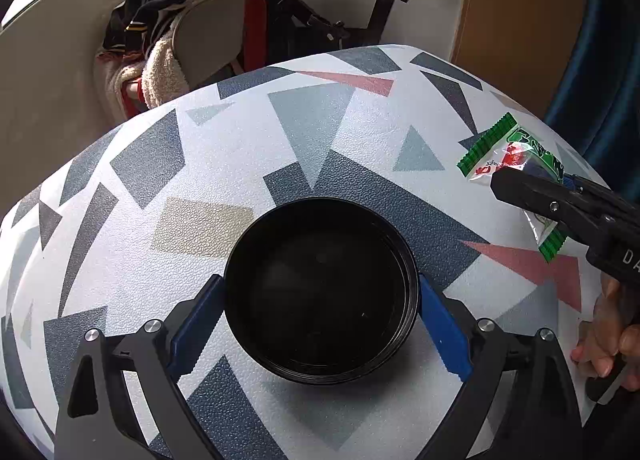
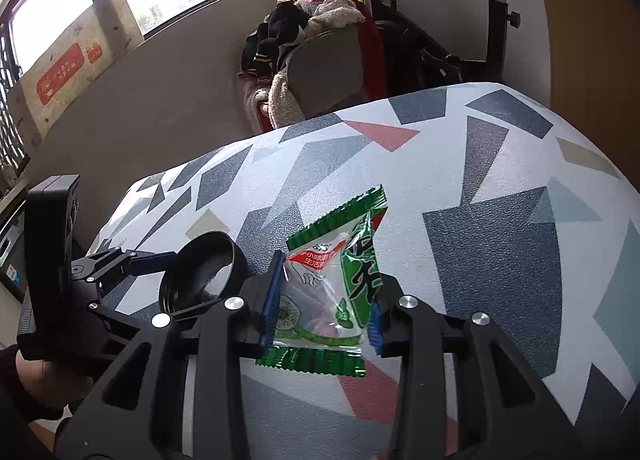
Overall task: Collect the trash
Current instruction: 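Grasp the black round lid with the left gripper while the right gripper holds the wrapper, then lift the lid and wrapper and carry both grippers over the bin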
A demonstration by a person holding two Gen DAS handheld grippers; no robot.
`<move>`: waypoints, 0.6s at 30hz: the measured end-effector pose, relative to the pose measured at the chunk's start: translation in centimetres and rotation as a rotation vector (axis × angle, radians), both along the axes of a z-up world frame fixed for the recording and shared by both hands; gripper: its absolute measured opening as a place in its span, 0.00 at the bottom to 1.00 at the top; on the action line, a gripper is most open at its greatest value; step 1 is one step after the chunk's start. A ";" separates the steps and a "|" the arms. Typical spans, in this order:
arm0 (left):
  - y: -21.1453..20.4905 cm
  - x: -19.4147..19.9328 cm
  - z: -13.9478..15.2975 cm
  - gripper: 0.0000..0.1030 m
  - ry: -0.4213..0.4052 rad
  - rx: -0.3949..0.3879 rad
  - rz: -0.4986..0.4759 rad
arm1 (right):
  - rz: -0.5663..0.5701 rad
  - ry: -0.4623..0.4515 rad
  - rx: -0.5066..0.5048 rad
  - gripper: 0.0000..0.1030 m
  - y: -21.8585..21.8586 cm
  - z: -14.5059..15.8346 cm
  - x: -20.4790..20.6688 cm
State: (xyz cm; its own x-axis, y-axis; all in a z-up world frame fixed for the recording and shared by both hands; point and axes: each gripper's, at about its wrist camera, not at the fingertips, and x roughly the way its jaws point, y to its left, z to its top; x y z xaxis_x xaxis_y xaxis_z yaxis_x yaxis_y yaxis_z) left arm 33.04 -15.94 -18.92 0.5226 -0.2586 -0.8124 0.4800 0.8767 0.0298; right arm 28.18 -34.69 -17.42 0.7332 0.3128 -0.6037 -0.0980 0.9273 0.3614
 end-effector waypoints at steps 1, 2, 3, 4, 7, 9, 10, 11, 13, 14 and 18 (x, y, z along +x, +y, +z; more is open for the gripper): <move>0.5 -0.3 0.4 0.89 -0.007 -0.005 0.005 | -0.002 0.001 0.000 0.36 -0.1 0.0 0.0; 1.0 -0.7 0.8 0.88 -0.018 -0.012 0.012 | -0.004 0.001 -0.003 0.36 0.0 0.0 0.0; 1.5 -1.1 1.3 0.88 -0.027 -0.021 0.019 | -0.004 0.000 -0.008 0.36 0.0 0.0 0.0; 2.1 -1.5 1.7 0.88 -0.034 -0.029 0.028 | -0.004 -0.001 -0.015 0.36 0.2 0.0 -0.1; 4.3 -3.4 3.2 0.88 -0.057 -0.061 0.061 | -0.007 -0.007 -0.046 0.36 0.7 0.2 -0.3; 5.9 -4.9 4.0 0.88 -0.064 -0.090 0.086 | -0.019 -0.006 -0.078 0.36 1.2 0.3 -0.4; 6.7 -5.8 4.3 0.88 -0.069 -0.101 0.099 | -0.022 -0.004 -0.102 0.36 1.5 0.4 -0.4; 7.5 -6.6 4.6 0.88 -0.073 -0.108 0.110 | -0.017 0.000 -0.137 0.36 2.1 0.6 -0.4; 9.0 -8.5 5.2 0.88 -0.082 -0.118 0.130 | -0.006 0.004 -0.201 0.36 3.1 0.9 -0.4; 9.8 -9.5 5.5 0.88 -0.085 -0.124 0.139 | 0.002 0.006 -0.210 0.36 3.5 1.2 -0.5; 12.6 -13.3 6.7 0.88 -0.094 -0.158 0.171 | 0.012 -0.040 -0.188 0.36 4.4 3.4 -2.6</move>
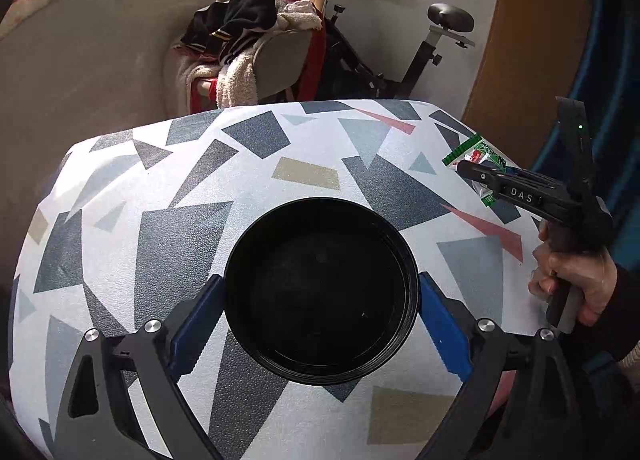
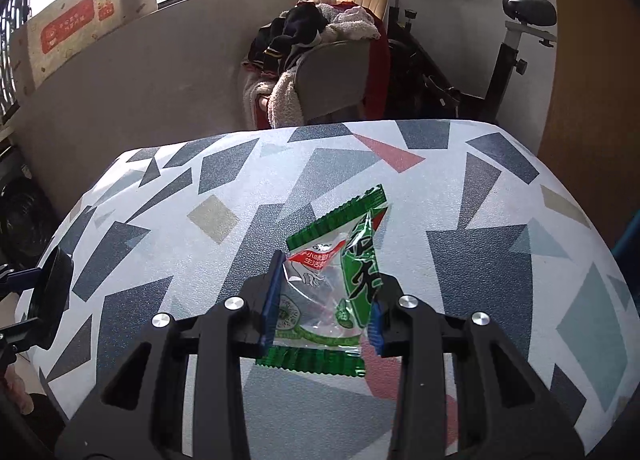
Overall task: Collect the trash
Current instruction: 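Lift the lid and wrapper and carry both grippers over the bin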
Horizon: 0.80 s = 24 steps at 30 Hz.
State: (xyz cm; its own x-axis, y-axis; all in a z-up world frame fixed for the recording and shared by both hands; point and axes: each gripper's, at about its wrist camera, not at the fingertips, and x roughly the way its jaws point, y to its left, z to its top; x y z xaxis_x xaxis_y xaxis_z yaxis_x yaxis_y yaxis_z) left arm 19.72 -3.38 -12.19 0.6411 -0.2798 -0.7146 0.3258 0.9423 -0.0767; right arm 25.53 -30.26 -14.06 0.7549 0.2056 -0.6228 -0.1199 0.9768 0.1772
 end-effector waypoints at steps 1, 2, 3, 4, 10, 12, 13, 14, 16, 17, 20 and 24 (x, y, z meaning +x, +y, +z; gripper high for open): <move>0.5 -0.9 0.3 0.88 -0.004 -0.004 0.007 | 0.006 -0.004 0.019 0.36 0.2 0.5 -0.7; 1.0 -1.8 0.5 0.88 -0.010 -0.007 0.012 | 0.016 -0.012 0.033 0.36 0.5 1.1 -1.7; 1.4 -2.7 0.7 0.88 -0.015 -0.008 0.015 | 0.028 -0.019 0.041 0.36 0.9 1.5 -2.6; 1.8 -3.5 0.9 0.88 -0.017 -0.011 0.017 | 0.041 -0.027 0.044 0.36 1.3 2.0 -3.6; 2.6 -8.0 0.8 0.88 -0.015 -0.007 0.001 | 0.096 -0.030 0.054 0.36 3.2 3.0 -9.4; 2.4 -9.6 0.6 0.89 -0.013 -0.001 -0.011 | 0.105 -0.026 0.054 0.36 3.6 3.0 -11.2; 2.4 -10.4 0.4 0.89 -0.010 0.000 -0.019 | 0.108 -0.023 0.052 0.36 3.8 3.0 -12.0; 2.3 -11.3 0.3 0.88 -0.008 0.003 -0.027 | 0.109 -0.021 0.050 0.36 3.9 3.0 -12.9; 2.1 -12.9 0.0 0.89 -0.005 0.006 -0.038 | 0.108 -0.021 0.052 0.36 4.0 3.0 -14.4; 2.1 -13.7 -0.2 0.89 -0.001 0.002 -0.042 | 0.105 -0.020 0.054 0.36 4.0 3.0 -15.2; 1.9 -15.6 -0.8 0.89 0.025 -0.017 -0.059 | 0.102 -0.027 0.063 0.36 4.2 3.0 -17.5; 1.5 -17.7 -2.3 0.89 0.054 0.000 -0.086 | 0.107 -0.024 0.078 0.36 4.7 2.5 -19.9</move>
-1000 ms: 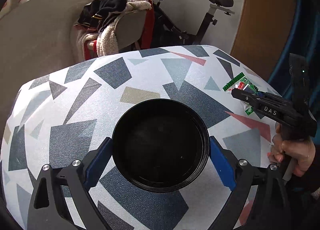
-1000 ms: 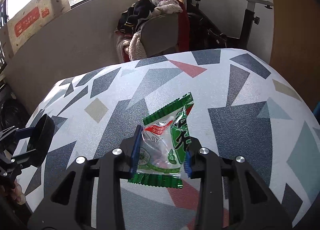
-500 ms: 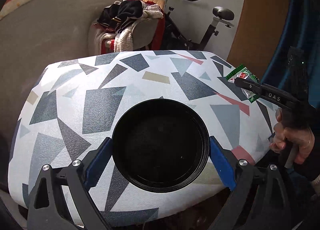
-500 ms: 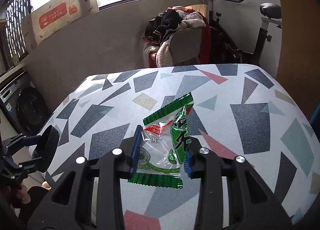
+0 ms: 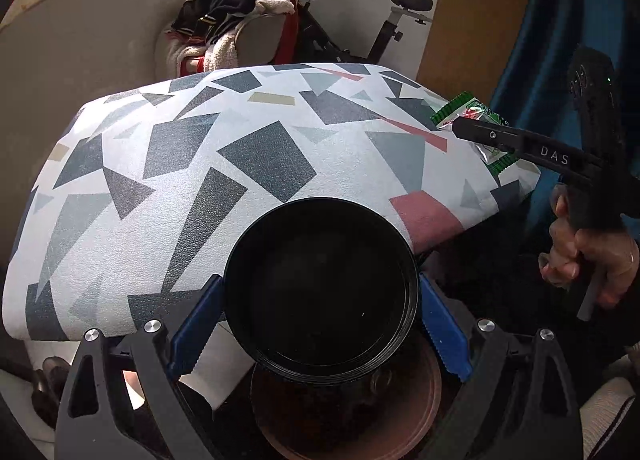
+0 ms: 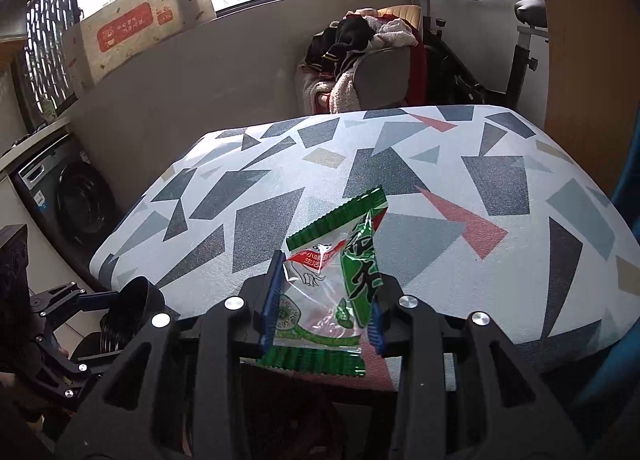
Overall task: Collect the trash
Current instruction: 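Lift the lid and wrapper and carry both grippers over the bin, then open both grippers over the bin to drop the lid and wrapper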
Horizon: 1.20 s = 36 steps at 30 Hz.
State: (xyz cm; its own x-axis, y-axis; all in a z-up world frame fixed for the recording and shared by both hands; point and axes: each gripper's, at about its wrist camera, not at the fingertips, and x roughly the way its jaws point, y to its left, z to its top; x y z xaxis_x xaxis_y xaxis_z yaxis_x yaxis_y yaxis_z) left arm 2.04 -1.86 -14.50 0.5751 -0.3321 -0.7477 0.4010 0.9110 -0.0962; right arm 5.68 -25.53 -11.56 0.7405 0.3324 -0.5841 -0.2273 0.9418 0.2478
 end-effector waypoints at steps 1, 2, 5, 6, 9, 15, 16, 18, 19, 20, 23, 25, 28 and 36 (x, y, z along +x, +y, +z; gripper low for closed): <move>-0.1 -0.4 -0.3 0.89 0.007 0.006 -0.007 | 0.001 0.002 0.003 0.36 0.1 -0.2 -0.5; -0.2 -0.7 -0.7 0.89 0.013 0.010 -0.015 | 0.001 0.006 0.005 0.36 0.3 -0.4 -0.9; -0.5 -1.4 -1.3 0.89 0.022 0.025 -0.034 | 0.003 0.019 0.006 0.36 0.6 -1.0 -1.9; -0.5 -1.5 -1.4 0.89 0.024 0.027 -0.040 | 0.005 0.025 0.006 0.36 0.7 -1.3 -2.1; -0.5 -1.9 -1.6 0.92 0.022 0.019 -0.054 | 0.009 0.044 0.008 0.36 1.0 -1.9 -2.6; 0.5 -2.3 -0.8 0.94 -0.040 0.012 -0.017 | 0.023 0.071 0.023 0.37 1.8 -2.8 -3.0; 0.8 -2.4 -0.5 0.94 -0.056 0.007 -0.011 | 0.030 0.077 0.024 0.37 2.1 -3.0 -3.1; 1.5 -2.7 0.0 0.94 -0.093 0.006 0.009 | 0.049 0.090 0.019 0.37 2.9 -3.5 -3.3; 1.9 -2.9 0.2 0.94 -0.110 0.007 0.019 | 0.062 0.098 0.015 0.37 3.3 -3.7 -3.4; 2.2 -3.0 0.3 0.94 -0.125 0.007 0.029 | 0.075 0.104 0.009 0.37 3.8 -4.0 -3.5; 3.2 -3.6 0.5 0.94 -0.164 0.012 0.052 | 0.118 0.117 -0.017 0.37 5.3 -4.8 -3.9; 3.7 -4.0 0.4 0.94 -0.186 0.015 0.063 | 0.149 0.122 -0.042 0.37 6.4 -5.3 -4.2; 4.5 -4.5 0.6 0.94 -0.213 -0.014 0.083 | 0.180 0.144 -0.059 0.37 7.4 -6.1 -4.6; 5.6 -3.9 0.1 0.94 -0.191 -0.036 0.160 | 0.242 0.204 -0.133 0.37 9.6 -8.2 -5.1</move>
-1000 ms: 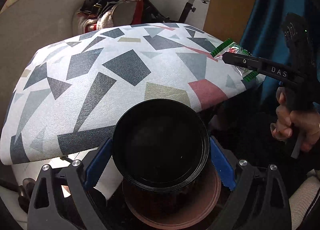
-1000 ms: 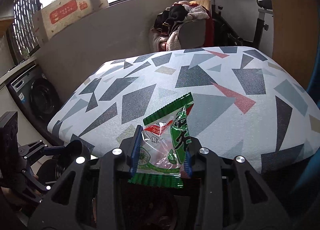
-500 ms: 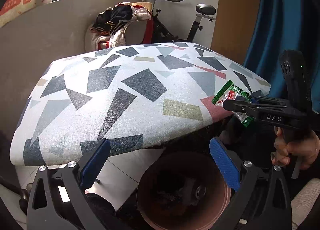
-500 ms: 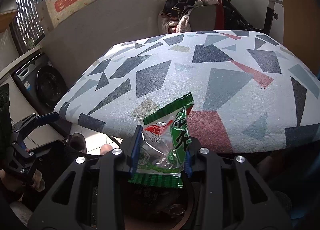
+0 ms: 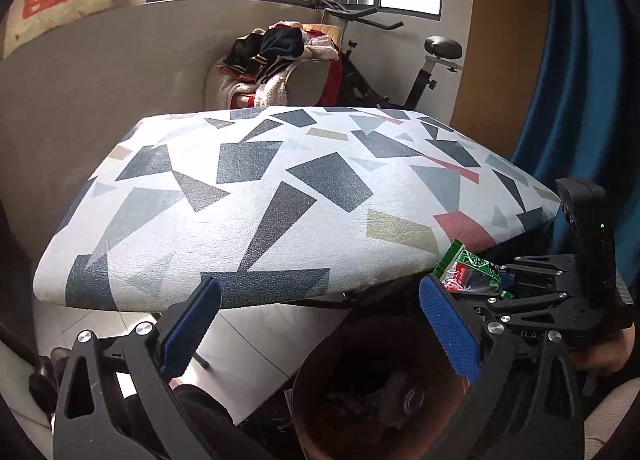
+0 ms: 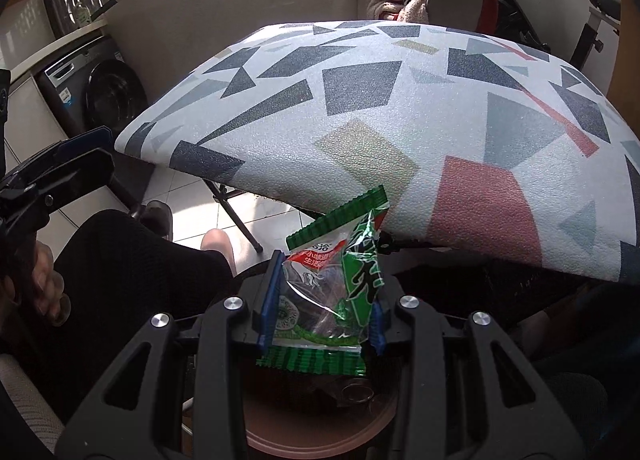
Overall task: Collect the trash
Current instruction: 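Open both grippers over the bin to drop the lid and wrapper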
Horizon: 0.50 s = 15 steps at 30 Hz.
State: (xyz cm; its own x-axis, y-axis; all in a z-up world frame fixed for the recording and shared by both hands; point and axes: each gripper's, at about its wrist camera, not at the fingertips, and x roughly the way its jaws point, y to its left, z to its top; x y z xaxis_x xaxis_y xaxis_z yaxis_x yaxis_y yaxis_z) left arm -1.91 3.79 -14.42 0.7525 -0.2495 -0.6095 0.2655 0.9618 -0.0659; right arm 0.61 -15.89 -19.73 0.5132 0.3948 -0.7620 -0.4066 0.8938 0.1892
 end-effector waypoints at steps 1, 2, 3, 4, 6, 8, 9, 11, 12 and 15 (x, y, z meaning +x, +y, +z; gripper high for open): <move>0.0 0.1 -0.1 0.94 0.004 -0.002 0.002 | 0.005 0.005 -0.007 0.37 0.2 -0.2 0.0; 0.1 0.1 -0.1 0.94 0.007 -0.004 0.002 | 0.008 0.008 -0.013 0.37 0.3 -0.3 -0.1; 0.1 0.2 -0.2 0.94 0.008 -0.005 0.003 | 0.012 0.012 -0.019 0.38 0.5 -0.4 0.0; 0.1 0.2 -0.2 0.94 0.008 -0.006 0.003 | 0.015 0.015 -0.025 0.38 0.6 -0.5 0.0; 0.1 0.2 -0.2 0.94 0.008 -0.006 0.003 | 0.020 0.021 -0.033 0.39 0.8 -0.7 0.0; 0.1 0.3 -0.2 0.94 0.010 -0.006 0.005 | 0.024 0.025 -0.039 0.39 0.9 -0.8 -0.1; 0.2 0.2 -0.2 0.94 0.011 -0.007 0.007 | 0.026 0.026 -0.042 0.40 1.0 -0.9 -0.1; 0.2 0.3 -0.3 0.94 0.013 -0.011 0.012 | 0.029 0.025 -0.047 0.40 1.1 -0.9 -0.1; 0.3 0.3 -0.3 0.94 0.015 -0.014 0.016 | 0.030 0.025 -0.048 0.40 1.1 -0.9 -0.1; 0.5 0.4 -0.5 0.94 0.023 -0.022 0.028 | 0.024 0.025 -0.056 0.49 1.2 -0.9 -0.1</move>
State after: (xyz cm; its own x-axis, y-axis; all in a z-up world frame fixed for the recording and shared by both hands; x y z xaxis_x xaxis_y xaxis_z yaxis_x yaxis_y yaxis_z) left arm -1.51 4.34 -14.90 0.7453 -0.2421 -0.6212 0.2363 0.9672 -0.0934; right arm 0.53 -14.70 -20.64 0.4844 0.3635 -0.7958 -0.4241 0.8931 0.1497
